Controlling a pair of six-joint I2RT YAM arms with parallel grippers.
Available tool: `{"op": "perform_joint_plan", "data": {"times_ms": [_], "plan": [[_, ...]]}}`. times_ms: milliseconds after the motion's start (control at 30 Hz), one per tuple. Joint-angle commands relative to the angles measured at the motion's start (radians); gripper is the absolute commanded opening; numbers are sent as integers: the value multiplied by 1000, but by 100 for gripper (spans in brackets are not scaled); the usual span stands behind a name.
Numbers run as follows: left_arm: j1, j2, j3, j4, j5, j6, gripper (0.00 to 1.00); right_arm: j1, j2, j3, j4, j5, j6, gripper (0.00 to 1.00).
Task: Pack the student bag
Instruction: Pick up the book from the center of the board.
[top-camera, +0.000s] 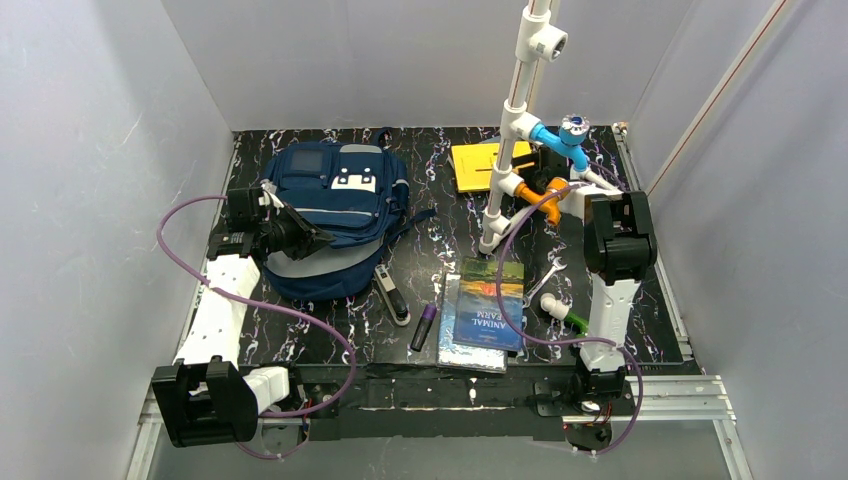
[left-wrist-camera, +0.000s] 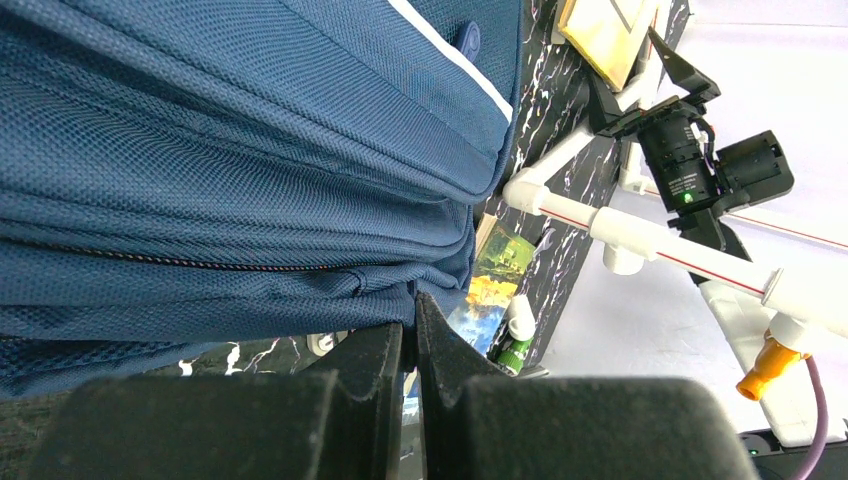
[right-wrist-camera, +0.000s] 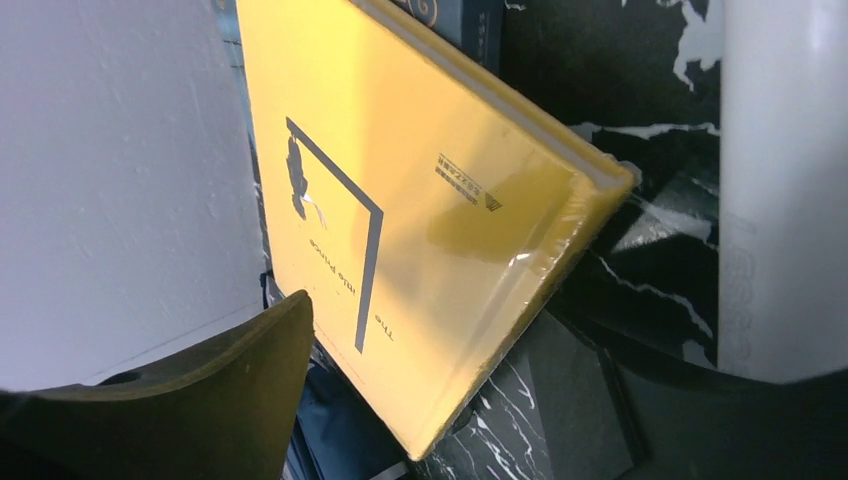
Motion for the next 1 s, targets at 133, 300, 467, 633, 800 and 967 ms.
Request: {"op": "perform_joint_plan", "data": {"times_ms": [133,300,467,633,800,967], "plan": [[-2,-31,16,-4,45,7,0,-6,83,-131,272,34,-20,73],[-2,-29,23,-14,45,7,0,-11,112,-153,333,29,-31,69],[-3,-29,36,-33,35,14,0,-16,144,-152,352,5,-17,66],[-2,-32,45,-47,26,12,0,-21,176,-130,382,-22,-47,45],[-2,-28,54,-56,23,9,0,-46,200,-145,585,-147,-63,17],[-2,-15,81,-96,8,32,0,-79,114,-235,821,-215,-41,1]]}}
